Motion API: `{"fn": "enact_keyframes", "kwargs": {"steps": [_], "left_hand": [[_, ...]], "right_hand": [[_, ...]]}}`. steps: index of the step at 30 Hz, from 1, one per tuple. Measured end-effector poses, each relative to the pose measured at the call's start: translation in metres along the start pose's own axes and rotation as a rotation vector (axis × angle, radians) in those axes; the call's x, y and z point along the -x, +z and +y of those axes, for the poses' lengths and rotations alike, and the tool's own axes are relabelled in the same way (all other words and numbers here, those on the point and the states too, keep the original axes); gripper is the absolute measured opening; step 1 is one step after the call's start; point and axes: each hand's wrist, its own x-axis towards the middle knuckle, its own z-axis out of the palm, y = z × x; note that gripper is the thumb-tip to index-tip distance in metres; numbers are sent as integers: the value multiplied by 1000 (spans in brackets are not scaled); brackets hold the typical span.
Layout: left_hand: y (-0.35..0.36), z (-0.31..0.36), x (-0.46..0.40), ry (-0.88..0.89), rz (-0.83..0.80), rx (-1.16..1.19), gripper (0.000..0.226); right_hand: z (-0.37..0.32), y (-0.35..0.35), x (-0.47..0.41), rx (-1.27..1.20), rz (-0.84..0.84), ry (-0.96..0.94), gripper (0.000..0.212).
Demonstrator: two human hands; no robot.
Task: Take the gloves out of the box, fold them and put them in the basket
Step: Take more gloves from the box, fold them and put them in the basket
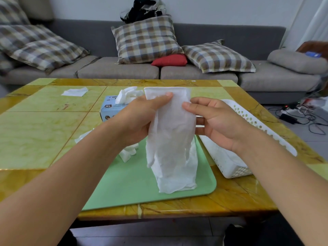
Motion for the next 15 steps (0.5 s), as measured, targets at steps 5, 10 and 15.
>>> {"fn": "enact_keyframes", "kwargs": {"steps": [5,10,15], "left_hand": [[-19,-5,2,9,82,-358,19],[-25,-15,-26,-54,104,-492,22],[-16,13,-62,166,155,-466,22]], "right_hand": [[2,-1,2,26,-81,71,19],[14,-1,-21,24,-63,228,13],[2,1,-50,36,185,-133,8]]}}
